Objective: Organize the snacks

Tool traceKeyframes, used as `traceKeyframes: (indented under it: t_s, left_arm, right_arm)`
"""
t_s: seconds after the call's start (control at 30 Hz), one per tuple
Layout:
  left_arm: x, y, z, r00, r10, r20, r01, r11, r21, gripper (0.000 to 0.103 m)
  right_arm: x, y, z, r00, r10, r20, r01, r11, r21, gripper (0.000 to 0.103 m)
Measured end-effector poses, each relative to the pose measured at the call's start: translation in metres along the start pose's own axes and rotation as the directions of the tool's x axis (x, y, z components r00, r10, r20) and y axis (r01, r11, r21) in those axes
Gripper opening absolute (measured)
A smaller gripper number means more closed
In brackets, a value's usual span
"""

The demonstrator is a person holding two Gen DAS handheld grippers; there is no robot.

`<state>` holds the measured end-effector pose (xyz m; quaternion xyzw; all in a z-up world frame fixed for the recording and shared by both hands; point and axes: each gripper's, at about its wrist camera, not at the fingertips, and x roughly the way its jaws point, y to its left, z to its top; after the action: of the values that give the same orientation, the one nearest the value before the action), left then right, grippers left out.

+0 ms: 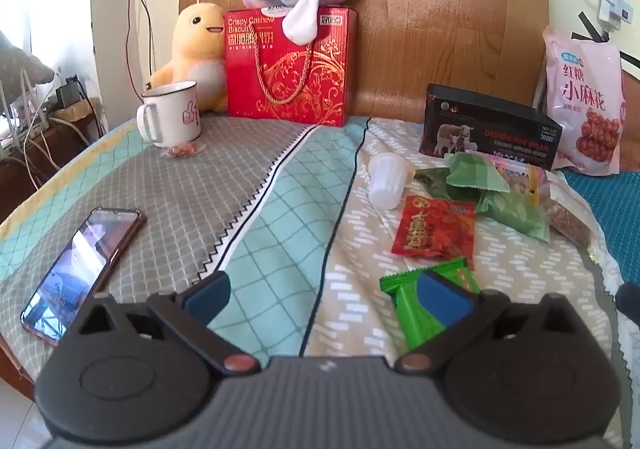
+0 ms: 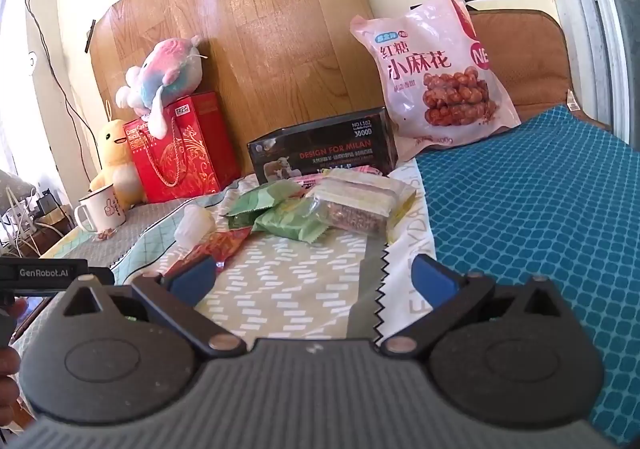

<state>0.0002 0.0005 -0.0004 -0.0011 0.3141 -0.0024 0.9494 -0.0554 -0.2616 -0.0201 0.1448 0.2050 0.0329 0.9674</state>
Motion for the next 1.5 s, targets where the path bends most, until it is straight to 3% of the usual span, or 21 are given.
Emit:
traceKeyframes:
  t_s: [0.27, 0.33, 0.43, 0.57, 0.77, 0.87, 0.93, 1.07, 1.17, 1.23, 1.3, 1.4, 1.43, 1.5]
  left_arm:
    - [-0.008, 0.006, -0.009, 1.0, -0.004, 0.022, 0.004, 1.0, -0.03, 0.103]
    - [0.001, 0.012, -0.004, 1.0, 0.001, -0.003, -0.001, 1.0, -0.028, 0.103]
    - [0.002, 0.014, -0.004, 0.999, -0.037, -0.02, 0.036, 0.998, -0.043, 0.102]
    - [0.001, 0.013, -0.006, 0.995, -0.097, -0.021, 0.096, 0.994, -0.043, 0.091]
    - [-0.003, 0.03, -0.008, 0.994, -0.106, -0.014, 0.104, 0.988, -0.111, 0.091]
    - [-0.007, 0.043, -0.011, 0.998, -0.068, -0.002, 0.067, 0.994, -0.09, 0.091]
    - [-0.01, 0.052, -0.012, 1.0, -0.026, 0.012, 0.026, 0.997, -0.075, 0.091]
    - [-0.011, 0.07, -0.013, 1.0, 0.008, 0.022, -0.006, 0.996, -0.093, 0.091]
    - [-0.011, 0.079, -0.012, 1.0, -0.008, 0.019, 0.01, 0.992, -0.123, 0.091]
    - [-0.011, 0.079, -0.012, 1.0, -0.015, 0.022, 0.018, 0.993, -0.12, 0.091]
    - [-0.011, 0.074, -0.013, 0.999, -0.028, 0.025, 0.031, 0.994, -0.103, 0.091]
    - [-0.005, 0.061, -0.012, 0.998, -0.063, 0.015, 0.064, 0.996, -0.063, 0.091]
    - [-0.002, 0.055, -0.01, 0.997, -0.072, 0.007, 0.072, 0.996, -0.043, 0.091]
    - [0.006, 0.04, -0.006, 0.996, -0.088, -0.011, 0.088, 0.996, 0.007, 0.091]
  right_arm:
    - [-0.001, 0.006, -0.002, 1.0, 0.022, -0.001, -0.022, 0.999, -0.03, 0.103]
    - [-0.002, 0.007, -0.006, 1.0, 0.022, 0.007, -0.021, 0.999, -0.037, 0.103]
    - [-0.004, 0.008, -0.002, 1.0, 0.019, 0.011, -0.019, 0.999, -0.036, 0.103]
    - [-0.006, 0.01, -0.002, 1.0, 0.011, 0.028, -0.01, 0.999, -0.047, 0.103]
    - [-0.004, 0.014, -0.001, 0.999, 0.04, 0.022, -0.038, 0.996, -0.076, 0.103]
    - [0.001, 0.025, 0.001, 0.995, 0.096, -0.007, -0.096, 0.987, -0.131, 0.103]
    - [0.007, 0.039, 0.003, 0.987, 0.153, -0.05, -0.16, 0.966, -0.203, 0.096]
    - [0.027, 0.075, 0.002, 0.945, 0.264, -0.193, -0.317, 0.883, -0.347, 0.081]
    - [0.043, 0.099, -0.004, 0.923, 0.286, -0.257, -0.371, 0.841, -0.394, 0.08]
    - [0.053, 0.112, -0.009, 0.918, 0.276, -0.286, -0.379, 0.823, -0.422, 0.081]
    - [0.063, 0.12, -0.016, 0.927, 0.224, -0.301, -0.348, 0.816, -0.463, 0.081]
    - [0.076, 0.111, -0.021, 0.921, 0.19, -0.34, -0.331, 0.84, -0.43, 0.078]
    - [0.077, 0.102, -0.018, 0.92, 0.19, -0.344, -0.328, 0.853, -0.406, 0.071]
    - [0.072, 0.087, -0.012, 0.936, 0.155, -0.315, -0.28, 0.869, -0.407, 0.071]
